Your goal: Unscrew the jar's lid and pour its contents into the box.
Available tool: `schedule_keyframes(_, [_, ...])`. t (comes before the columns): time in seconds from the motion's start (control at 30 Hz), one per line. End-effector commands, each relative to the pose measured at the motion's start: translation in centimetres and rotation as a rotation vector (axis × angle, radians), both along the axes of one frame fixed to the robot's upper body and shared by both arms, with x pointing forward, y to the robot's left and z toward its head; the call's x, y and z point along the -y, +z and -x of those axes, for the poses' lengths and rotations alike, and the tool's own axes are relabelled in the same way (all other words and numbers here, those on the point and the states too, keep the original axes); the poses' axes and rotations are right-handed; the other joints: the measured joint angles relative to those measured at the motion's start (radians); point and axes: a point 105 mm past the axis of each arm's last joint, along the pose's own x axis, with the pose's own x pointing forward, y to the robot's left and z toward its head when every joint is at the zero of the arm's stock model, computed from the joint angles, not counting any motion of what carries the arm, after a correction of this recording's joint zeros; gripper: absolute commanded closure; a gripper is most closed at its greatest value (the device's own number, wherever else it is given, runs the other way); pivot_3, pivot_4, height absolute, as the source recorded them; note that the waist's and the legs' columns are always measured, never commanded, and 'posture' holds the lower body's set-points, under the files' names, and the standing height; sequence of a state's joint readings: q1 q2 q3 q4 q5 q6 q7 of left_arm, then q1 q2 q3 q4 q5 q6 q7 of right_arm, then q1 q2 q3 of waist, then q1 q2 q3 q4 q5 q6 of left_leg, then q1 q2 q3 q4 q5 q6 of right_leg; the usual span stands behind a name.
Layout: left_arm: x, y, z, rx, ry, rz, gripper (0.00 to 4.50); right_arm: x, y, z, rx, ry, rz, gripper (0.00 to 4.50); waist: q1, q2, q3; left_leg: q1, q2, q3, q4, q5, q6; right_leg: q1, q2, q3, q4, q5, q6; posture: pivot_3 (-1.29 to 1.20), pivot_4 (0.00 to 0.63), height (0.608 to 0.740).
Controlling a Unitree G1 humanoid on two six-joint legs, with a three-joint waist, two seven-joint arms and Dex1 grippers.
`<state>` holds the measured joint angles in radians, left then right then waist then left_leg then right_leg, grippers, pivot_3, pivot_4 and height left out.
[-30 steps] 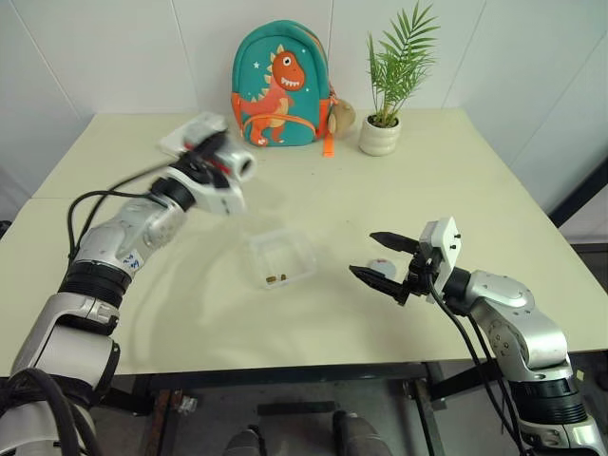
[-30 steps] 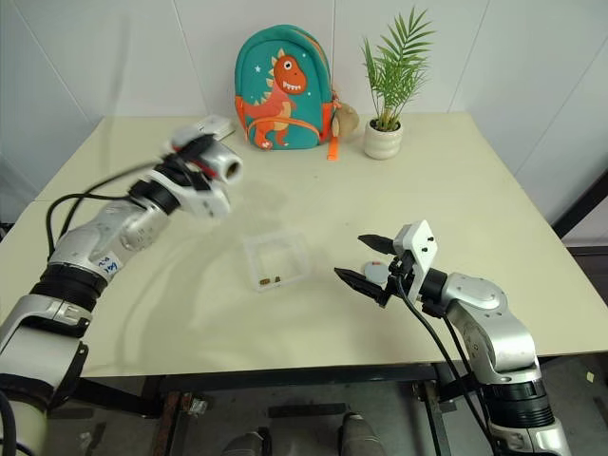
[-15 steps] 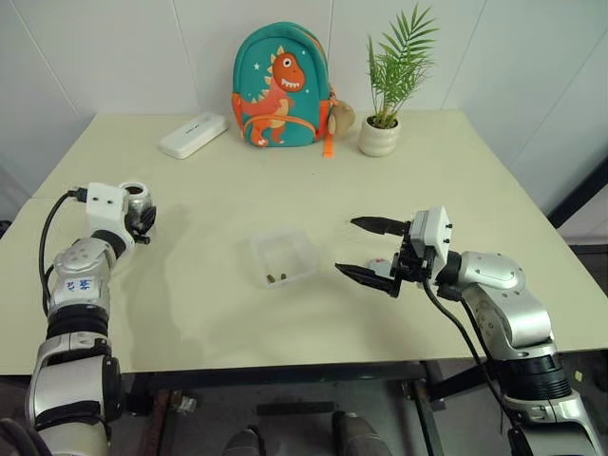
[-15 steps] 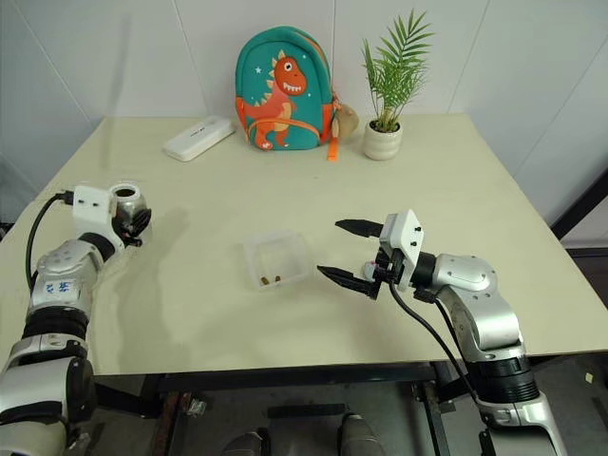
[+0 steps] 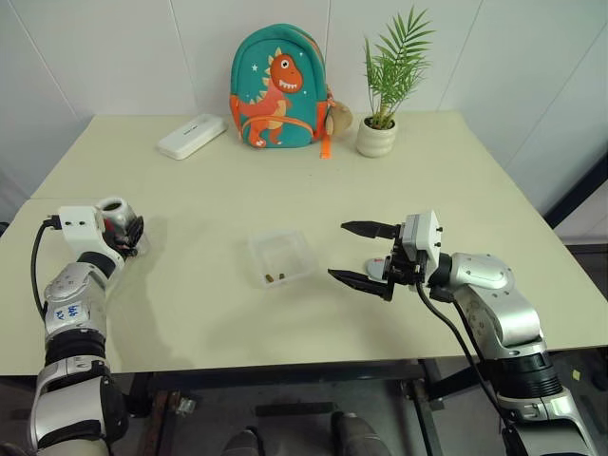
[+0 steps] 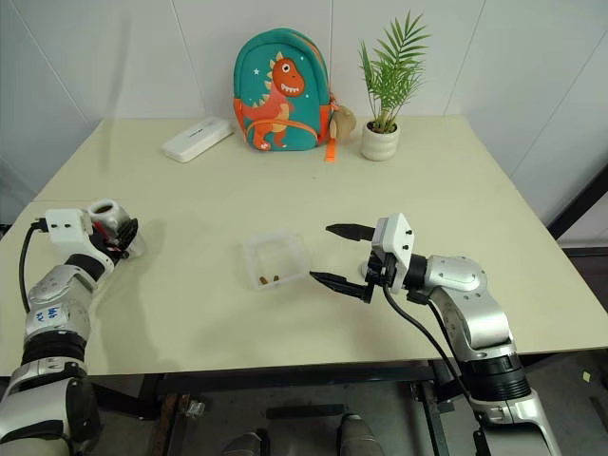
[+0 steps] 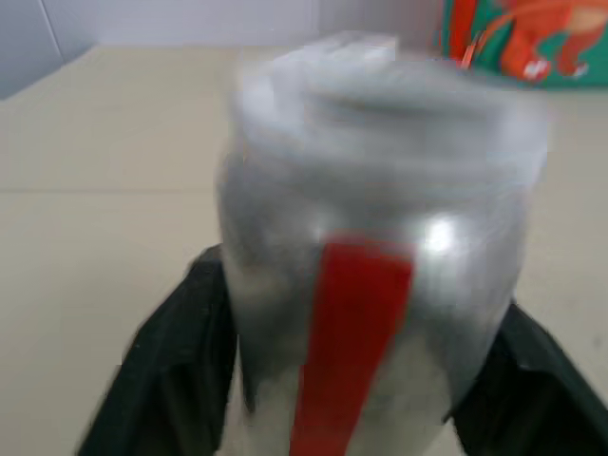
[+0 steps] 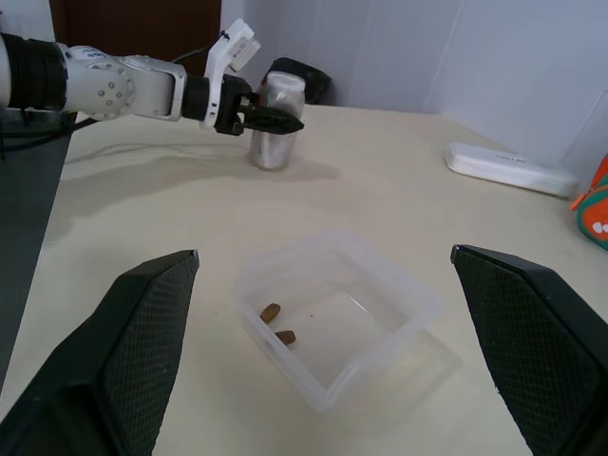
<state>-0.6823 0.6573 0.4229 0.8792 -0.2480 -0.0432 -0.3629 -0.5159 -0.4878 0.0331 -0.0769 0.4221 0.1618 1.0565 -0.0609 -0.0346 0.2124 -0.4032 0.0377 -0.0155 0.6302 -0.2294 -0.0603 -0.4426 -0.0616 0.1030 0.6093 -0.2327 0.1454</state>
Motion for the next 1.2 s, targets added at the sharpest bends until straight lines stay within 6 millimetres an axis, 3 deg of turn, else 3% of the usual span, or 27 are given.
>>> schedule_keyframes(0.03, [-1.3, 1.3, 0.7, 0.02, 0.021, -0.049, 0.32, -0.1, 1.4, 0.5, 0.057, 0.027, -0.032, 0.0, 0.002, 0.0, 0.0, 0.0, 0.0, 0.0, 0.0, 0.0, 0.0, 0.0, 0.0, 0.0, 0.0, 0.0, 0.0, 0.0, 0.15, 0.74])
schedule_keyframes(0.07, [-1.4, 1.3, 0.9, 0.014, 0.015, -0.066, 0.03, -0.1, 1.4, 0.5, 0.055, 0.029, -0.03, 0.0, 0.003, 0.0, 0.0, 0.0, 0.0, 0.0, 0.0, 0.0, 0.0, 0.0, 0.0, 0.0, 0.0, 0.0, 0.0, 0.0, 0.15, 0.74])
schedule_keyframes(0.3, [-3.0, 0.6, 4.0, -0.052, -0.027, -0.192, 0.03, 1.3, 1.2, 0.6, 0.03, 0.003, -0.018, 0.0, -0.001, 0.0, 0.0, 0.0, 0.001, 0.001, -0.002, 0.0, 0.0, 0.0, 0.0, 0.0, -0.002, 0.0, -0.001, 0.0, 0.15, 0.74])
schedule_keyframes(0.5, [-4.0, -1.8, 7.7, -0.177, -0.094, -0.342, 0.03, 2.9, 0.1, 0.4, 0.002, -0.037, 0.013, 0.0, 0.0, -0.001, -0.001, 0.0, 0.002, 0.002, -0.002, 0.0, 0.0, 0.0, 0.0, 0.0, -0.004, -0.001, -0.003, 0.0, 0.15, 0.74])
schedule_keyframes(0.7, [-3.7, -2.2, 10.4, -0.22, -0.172, -0.473, 0.03, 5.0, -0.7, -0.6, -0.015, -0.091, 0.067, 0.0, 0.0, -0.002, -0.002, 0.0, 0.007, 0.007, -0.002, 0.0, 0.0, 0.0, 0.001, 0.0, -0.013, -0.005, -0.021, 0.0, 0.15, 0.74])
schedule_keyframes(0.8, [-1.9, -1.5, 11.4, -0.207, -0.287, -0.612, 0.03, 6.0, -1.1, -0.8, -0.023, -0.108, 0.108, 0.0, -0.001, -0.002, -0.002, 0.0, 0.008, 0.008, -0.003, 0.0, 0.0, 0.001, 0.001, 0.0, -0.016, -0.004, -0.022, 0.0, 0.15, 0.74])
schedule_keyframes(0.9, [1.9, 0.2, 11.8, -0.121, -0.464, -0.721, 0.03, 7.2, -1.4, -1.1, -0.022, -0.144, 0.164, 0.0, 0.001, -0.003, -0.002, 0.0, 0.009, 0.01, -0.006, 0.0, 0.0, 0.0, 0.001, 0.001, -0.018, -0.004, -0.022, 0.0, 0.15, 0.74])
schedule_keyframes(0.97, [4.8, 1.2, 11.5, -0.063, -0.571, -0.738, 0.03, 8.1, -1.5, -1.0, -0.031, -0.152, 0.19, 0.0, 0.005, -0.002, -0.002, 0.0, 0.009, 0.01, -0.007, 0.0, 0.0, 0.0, 0.001, 0.001, -0.019, -0.004, -0.022, 0.0, 0.15, 0.74])
schedule_keyframes(1.07, [7.3, 2.6, 11.1, 0.015, -0.636, -0.693, 0.03, 9.2, -0.8, -0.7, -0.043, -0.162, 0.185, 0.0, 0.004, -0.002, -0.002, 0.0, 0.009, 0.011, -0.007, 0.0, 0.0, 0.0, 0.001, 0.001, -0.02, -0.004, -0.022, 0.0, 0.15, 0.74])
schedule_keyframes(1.2, [9.5, 1.9, 11.8, -0.054, -0.818, -0.665, 0.03, 9.8, 1.1, -0.3, -0.032, -0.16, 0.179, 0.0, -0.01, -0.002, -0.002, 0.001, 0.009, 0.013, -0.008, -0.001, 0.0, 0.0, 0.003, 0.004, -0.02, -0.004, -0.022, 0.0, 0.15, 0.74])
